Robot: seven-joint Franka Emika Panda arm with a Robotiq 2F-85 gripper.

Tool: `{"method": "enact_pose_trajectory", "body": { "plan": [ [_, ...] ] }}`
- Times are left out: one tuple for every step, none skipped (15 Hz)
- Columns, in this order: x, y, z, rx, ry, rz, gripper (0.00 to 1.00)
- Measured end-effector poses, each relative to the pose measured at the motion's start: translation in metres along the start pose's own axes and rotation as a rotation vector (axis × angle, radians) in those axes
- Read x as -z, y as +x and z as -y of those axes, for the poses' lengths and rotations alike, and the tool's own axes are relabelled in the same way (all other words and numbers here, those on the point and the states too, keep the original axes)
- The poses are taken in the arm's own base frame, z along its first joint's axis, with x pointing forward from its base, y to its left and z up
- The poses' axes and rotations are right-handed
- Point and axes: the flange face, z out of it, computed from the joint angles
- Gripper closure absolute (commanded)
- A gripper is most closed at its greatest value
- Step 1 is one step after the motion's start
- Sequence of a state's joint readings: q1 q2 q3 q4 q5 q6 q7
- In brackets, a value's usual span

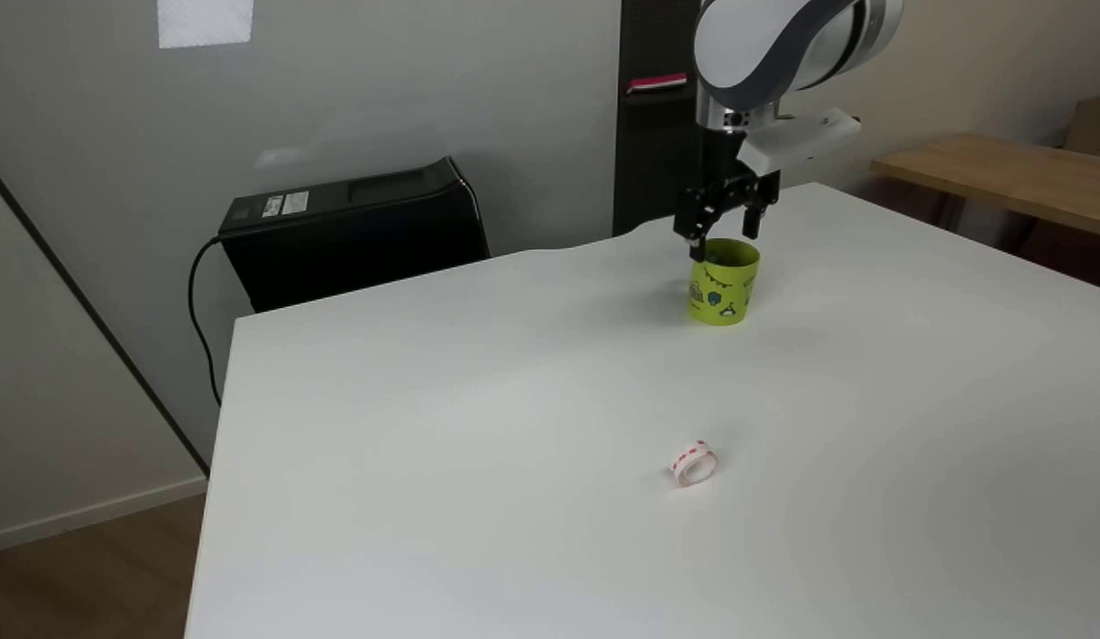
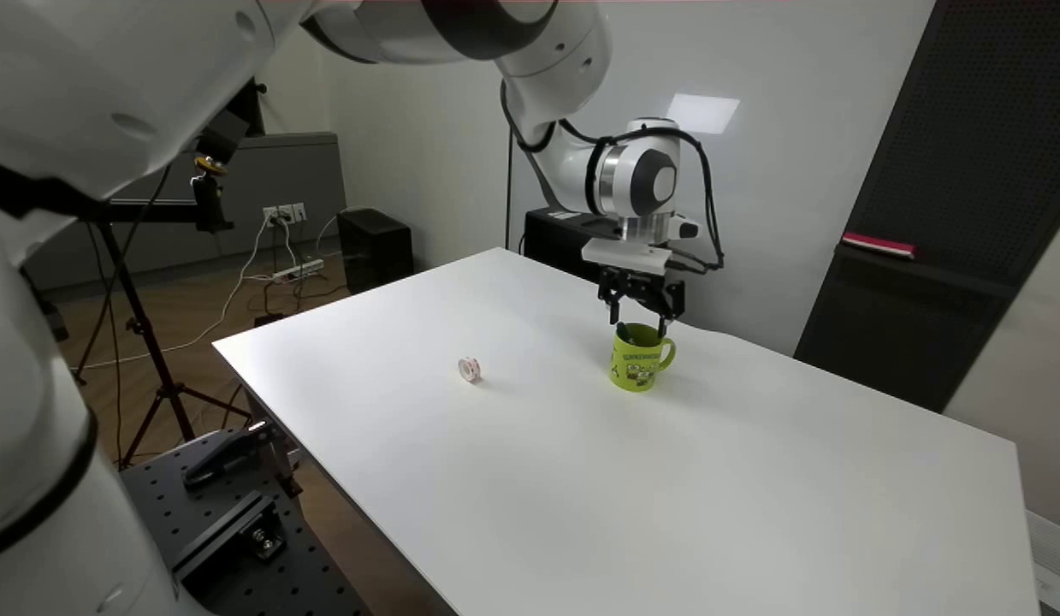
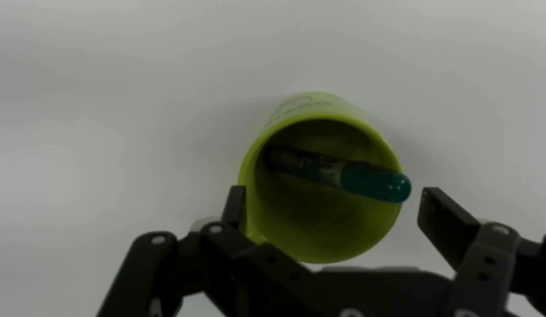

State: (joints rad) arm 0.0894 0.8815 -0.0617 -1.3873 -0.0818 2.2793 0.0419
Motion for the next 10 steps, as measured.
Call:
{"method": "enact_pose_trajectory", "body": {
  "plan": [
    [0.0004,0.0000,-0.0007,-0.004,-0.001,0.004,0.00],
    [0.0008,-0.0001,-0.0013,-0.007,-0.002,0.009,0.00],
    [0.0011,-0.0001,-0.0017,-0.012,-0.003,0.013,0.00],
    [0.0013,-0.0003,-0.0020,-0.017,-0.003,0.017,0.00],
    [0.0012,-0.0006,-0.0022,-0.021,-0.004,0.022,0.00],
    [0.0009,-0.0011,-0.0024,-0.025,-0.005,0.026,0.00],
    [0.0005,-0.0016,-0.0024,-0.029,-0.005,0.031,0.00],
    [0.0002,-0.0020,-0.0025,-0.033,-0.005,0.034,0.00],
    [-0.0001,-0.0024,-0.0026,-0.038,-0.006,0.038,0.00],
    [-0.0005,-0.0029,-0.0026,-0.041,-0.006,0.042,0.00]
  ]
}}
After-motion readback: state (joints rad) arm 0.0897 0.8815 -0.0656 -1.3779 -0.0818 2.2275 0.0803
